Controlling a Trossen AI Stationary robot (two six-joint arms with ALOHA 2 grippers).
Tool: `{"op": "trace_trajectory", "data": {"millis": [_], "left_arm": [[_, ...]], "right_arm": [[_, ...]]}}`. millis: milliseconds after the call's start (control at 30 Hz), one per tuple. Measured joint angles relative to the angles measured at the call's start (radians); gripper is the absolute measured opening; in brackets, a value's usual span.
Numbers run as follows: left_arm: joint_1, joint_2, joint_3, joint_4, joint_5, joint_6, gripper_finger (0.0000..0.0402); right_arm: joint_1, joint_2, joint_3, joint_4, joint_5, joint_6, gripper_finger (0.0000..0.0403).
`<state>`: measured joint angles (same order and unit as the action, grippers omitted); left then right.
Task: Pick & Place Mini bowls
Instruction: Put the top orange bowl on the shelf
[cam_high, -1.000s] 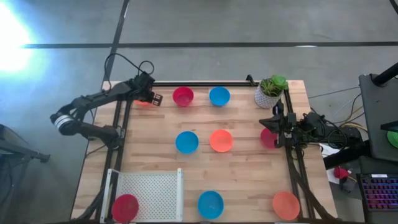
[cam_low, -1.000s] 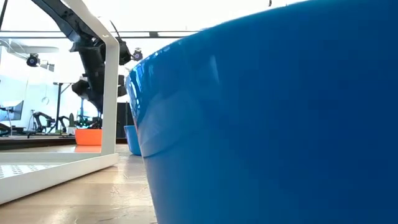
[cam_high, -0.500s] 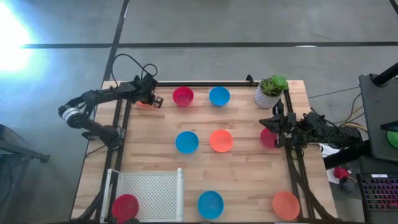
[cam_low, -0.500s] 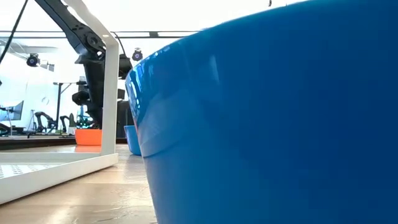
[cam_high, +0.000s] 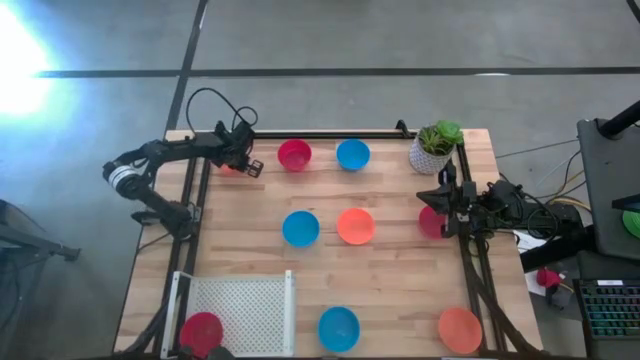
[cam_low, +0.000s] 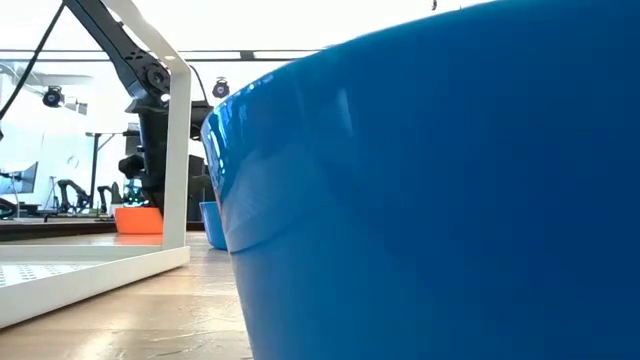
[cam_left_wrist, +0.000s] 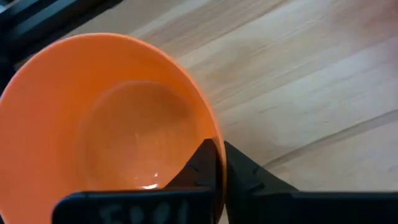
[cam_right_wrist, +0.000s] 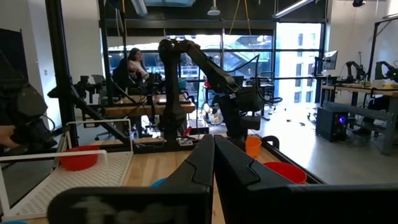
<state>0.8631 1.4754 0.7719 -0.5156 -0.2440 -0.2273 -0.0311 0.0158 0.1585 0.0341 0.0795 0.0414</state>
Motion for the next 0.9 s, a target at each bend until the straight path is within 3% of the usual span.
{"op": "trace_trajectory", "data": {"millis": [267,500,900], "left_arm": [[-0.002,-0.041,0.005,-0.031,0.001,0.036,0.0002],[-0.043,-0.158,0.053,-0.255,-0.003,0.052,0.0001],[-0.312,-0.426,0.154,-0.580,0.028,0.007,0.0000]], "right_arm": [[0.000,0.000,0.000,0.000,0.000,-0.001,0.0008],[0.000,0.000,0.000,-0.033,0.000,-0.001,0.0008],[0.000,0.000,0.000,-0.062,0.000,-0.001,0.0008]]}}
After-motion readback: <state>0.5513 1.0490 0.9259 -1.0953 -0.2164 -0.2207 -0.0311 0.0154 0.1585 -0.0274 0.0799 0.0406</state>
